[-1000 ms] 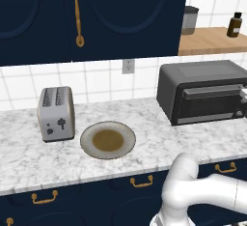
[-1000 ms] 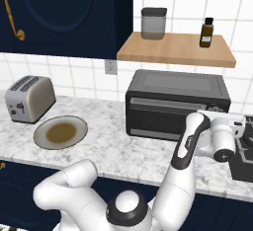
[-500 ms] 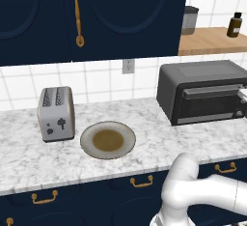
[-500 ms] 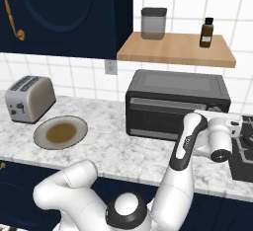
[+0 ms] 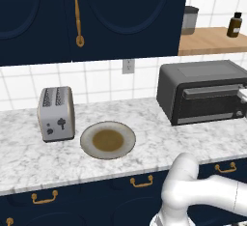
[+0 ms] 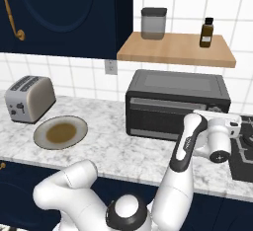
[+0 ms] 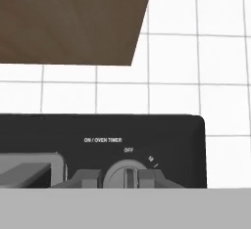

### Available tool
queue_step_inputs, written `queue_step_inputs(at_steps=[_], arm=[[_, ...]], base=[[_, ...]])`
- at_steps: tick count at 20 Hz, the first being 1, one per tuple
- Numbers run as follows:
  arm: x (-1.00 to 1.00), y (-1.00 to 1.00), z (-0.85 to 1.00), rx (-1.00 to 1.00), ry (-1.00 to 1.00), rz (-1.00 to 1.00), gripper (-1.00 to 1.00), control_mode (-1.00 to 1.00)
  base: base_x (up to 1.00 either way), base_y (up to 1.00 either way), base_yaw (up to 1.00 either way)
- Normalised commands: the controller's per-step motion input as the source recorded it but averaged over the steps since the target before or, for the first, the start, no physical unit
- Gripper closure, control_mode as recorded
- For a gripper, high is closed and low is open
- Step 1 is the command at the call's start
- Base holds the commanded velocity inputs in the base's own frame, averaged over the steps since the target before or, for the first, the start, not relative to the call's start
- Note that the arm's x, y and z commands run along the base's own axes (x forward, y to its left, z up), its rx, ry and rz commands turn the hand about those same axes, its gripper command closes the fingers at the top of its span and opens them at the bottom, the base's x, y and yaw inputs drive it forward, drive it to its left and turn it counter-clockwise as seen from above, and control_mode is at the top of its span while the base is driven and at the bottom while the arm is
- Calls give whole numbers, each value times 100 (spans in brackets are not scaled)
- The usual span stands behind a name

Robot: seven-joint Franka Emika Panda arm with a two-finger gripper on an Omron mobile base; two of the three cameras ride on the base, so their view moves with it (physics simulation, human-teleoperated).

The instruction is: Pick up the kebab skewer and baguette bread, and place them inside the toaster oven. Close the toaster oven door and start by setting the timer.

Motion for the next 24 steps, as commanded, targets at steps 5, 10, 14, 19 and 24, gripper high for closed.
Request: queue_step_inputs(at_steps=[5, 10, 14, 19, 24], arm=[[0, 0, 0, 12, 0, 0, 100, -100], [0, 0, 0, 17, 0, 0, 100, -100], [0, 0, 0, 17, 0, 1, 100, -100], [0, 0, 0, 19, -2, 2, 100, -100], [0, 0, 0, 22, -7, 4, 100, -100]], base=[[0, 0, 0], [0, 0, 0], [0, 0, 0], [0, 0, 0], [0, 0, 0]])
